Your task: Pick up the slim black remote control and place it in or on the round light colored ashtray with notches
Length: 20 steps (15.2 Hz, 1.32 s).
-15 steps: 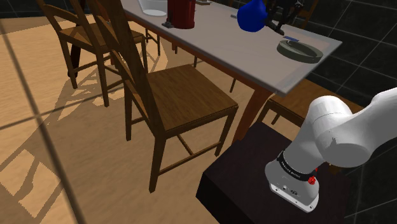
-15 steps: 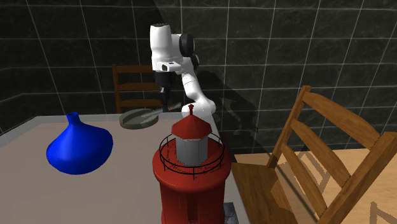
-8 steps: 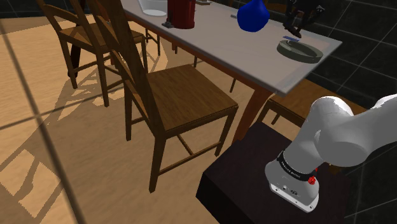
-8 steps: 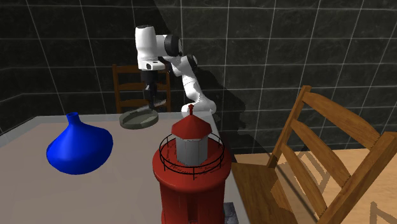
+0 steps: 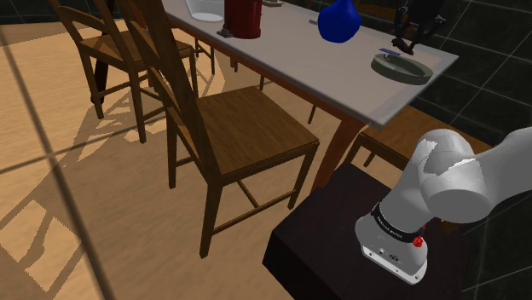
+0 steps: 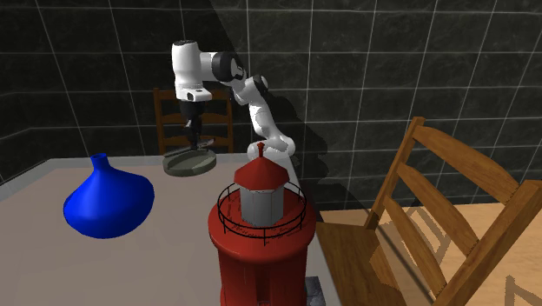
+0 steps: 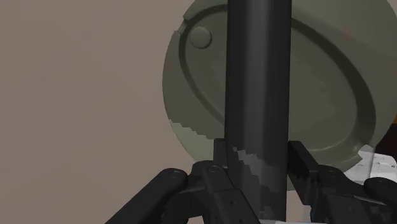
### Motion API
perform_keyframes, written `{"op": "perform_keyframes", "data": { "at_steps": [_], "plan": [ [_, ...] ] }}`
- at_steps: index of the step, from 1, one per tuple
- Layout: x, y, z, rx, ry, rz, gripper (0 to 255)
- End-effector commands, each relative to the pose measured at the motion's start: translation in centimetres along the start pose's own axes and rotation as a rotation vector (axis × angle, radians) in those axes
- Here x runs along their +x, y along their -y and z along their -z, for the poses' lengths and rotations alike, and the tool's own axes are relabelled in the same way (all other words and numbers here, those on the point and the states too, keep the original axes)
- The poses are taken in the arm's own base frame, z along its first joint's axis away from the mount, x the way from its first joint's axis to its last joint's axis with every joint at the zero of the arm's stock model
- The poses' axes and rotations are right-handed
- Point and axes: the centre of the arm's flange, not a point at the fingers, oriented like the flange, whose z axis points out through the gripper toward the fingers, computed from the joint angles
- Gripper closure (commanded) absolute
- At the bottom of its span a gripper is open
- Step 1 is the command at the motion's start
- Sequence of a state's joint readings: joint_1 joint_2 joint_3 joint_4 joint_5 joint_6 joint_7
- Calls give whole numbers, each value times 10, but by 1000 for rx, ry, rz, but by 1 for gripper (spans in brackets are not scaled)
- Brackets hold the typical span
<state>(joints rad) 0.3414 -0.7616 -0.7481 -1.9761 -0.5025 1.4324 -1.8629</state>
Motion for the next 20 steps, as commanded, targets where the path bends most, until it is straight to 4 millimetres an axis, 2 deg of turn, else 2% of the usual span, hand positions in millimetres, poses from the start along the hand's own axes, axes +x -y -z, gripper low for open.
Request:
{"op": "perform_keyframes", "data": {
  "at_steps": [1,8,16,17,19,20],
  "plan": [
    [-18,28,-7,-42,-24,-38,255],
    [-17,30,-44,-42,-24,-38,255],
    [-17,30,-46,-42,-24,-38,255],
    [-18,27,-50,-44,-26,-38,0],
    [-21,38,-57,-47,-24,-36,0],
    [-16,39,-65,-48,-23,-34,0]
  ]
}}
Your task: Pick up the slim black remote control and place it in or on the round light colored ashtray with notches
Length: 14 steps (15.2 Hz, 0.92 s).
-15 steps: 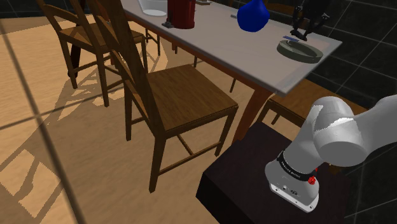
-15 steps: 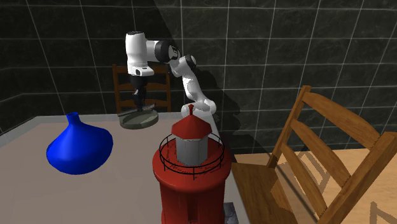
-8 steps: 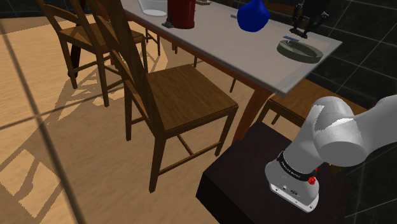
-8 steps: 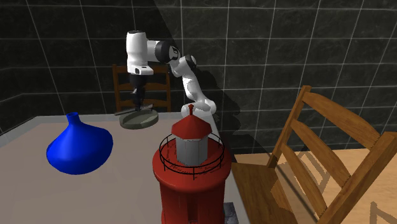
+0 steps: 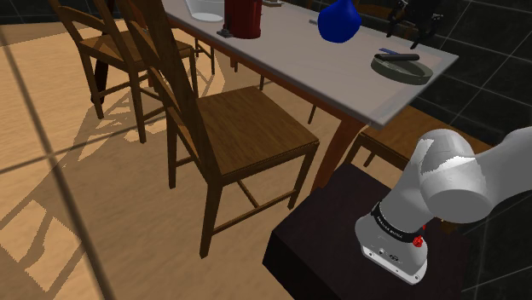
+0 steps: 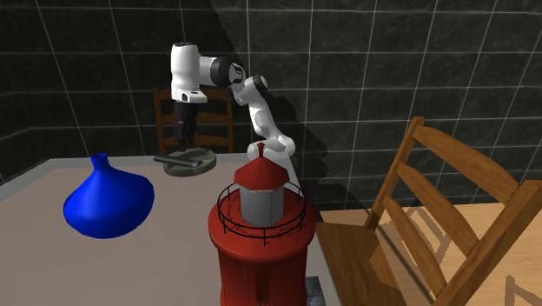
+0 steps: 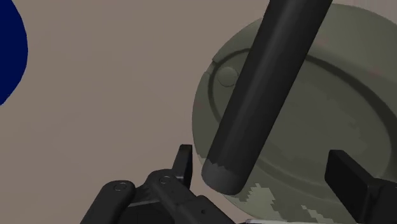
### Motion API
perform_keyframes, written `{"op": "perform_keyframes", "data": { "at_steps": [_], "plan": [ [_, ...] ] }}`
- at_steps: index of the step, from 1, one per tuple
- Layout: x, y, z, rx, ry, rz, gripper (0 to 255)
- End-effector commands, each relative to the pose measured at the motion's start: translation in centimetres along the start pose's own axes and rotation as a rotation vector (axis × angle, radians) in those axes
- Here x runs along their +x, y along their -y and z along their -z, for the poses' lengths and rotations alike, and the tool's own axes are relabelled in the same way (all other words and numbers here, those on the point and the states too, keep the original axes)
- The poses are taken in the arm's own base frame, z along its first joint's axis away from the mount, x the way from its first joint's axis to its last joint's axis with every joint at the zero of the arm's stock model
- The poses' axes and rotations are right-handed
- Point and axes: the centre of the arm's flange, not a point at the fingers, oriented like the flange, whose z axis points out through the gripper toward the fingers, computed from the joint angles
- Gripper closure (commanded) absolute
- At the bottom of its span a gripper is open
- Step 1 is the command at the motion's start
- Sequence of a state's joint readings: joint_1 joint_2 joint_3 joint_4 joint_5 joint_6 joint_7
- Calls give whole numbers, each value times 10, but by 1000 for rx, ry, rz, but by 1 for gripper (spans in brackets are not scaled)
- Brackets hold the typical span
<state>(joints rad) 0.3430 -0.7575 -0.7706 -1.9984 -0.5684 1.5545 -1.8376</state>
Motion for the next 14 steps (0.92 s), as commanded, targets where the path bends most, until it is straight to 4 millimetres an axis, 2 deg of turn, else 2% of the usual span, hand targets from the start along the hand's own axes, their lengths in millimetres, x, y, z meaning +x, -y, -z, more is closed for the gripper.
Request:
{"op": "perform_keyframes", "data": {
  "at_steps": [1,2,6,14],
  "plan": [
    [11,59,-57,24,-98,-3,0],
    [-1,43,-39,29,-105,-7,0],
    [-7,42,10,29,-105,-7,0],
    [-7,42,10,29,-105,-7,0]
  ]
}}
